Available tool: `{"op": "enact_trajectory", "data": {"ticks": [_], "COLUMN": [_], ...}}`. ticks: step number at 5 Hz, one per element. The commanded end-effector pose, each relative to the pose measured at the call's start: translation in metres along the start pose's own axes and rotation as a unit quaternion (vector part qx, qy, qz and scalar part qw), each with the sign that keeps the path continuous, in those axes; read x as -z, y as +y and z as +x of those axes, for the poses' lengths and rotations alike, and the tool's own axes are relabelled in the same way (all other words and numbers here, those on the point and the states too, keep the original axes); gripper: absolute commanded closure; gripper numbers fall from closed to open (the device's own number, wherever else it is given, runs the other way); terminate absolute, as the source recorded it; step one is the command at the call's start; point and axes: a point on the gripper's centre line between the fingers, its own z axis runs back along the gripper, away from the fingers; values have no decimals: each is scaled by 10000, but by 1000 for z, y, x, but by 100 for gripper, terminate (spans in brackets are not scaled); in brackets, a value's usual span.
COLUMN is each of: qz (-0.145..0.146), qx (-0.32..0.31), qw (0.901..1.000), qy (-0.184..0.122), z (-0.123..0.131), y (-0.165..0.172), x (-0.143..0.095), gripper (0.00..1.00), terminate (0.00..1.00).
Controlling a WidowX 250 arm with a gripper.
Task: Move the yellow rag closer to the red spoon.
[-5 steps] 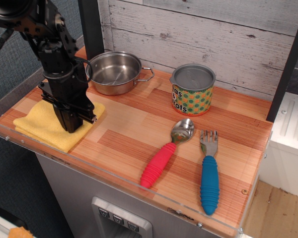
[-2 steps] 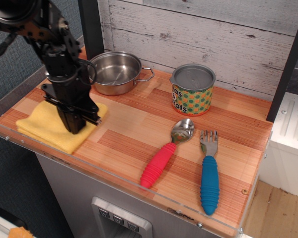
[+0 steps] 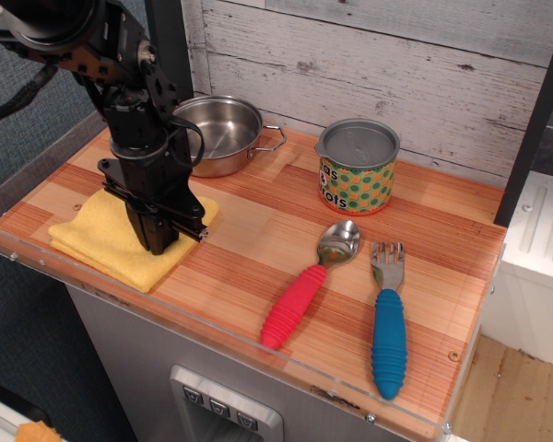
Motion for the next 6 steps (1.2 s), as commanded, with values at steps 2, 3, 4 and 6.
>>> {"op": "enact_trajectory", "data": {"ticks": [2,3,4,6], "qz": [-138,-216,-238,-264], "qx": [-51,15,133,93], "qw": [9999,9998,9996,9996], "qy": [2,-9,26,45], "z": [5,7,9,14], "y": [-38,-52,-64,-77], "x": [-4,-5,-2,-1], "gripper": [100,100,100,100], "terminate": [0,0,0,0]}}
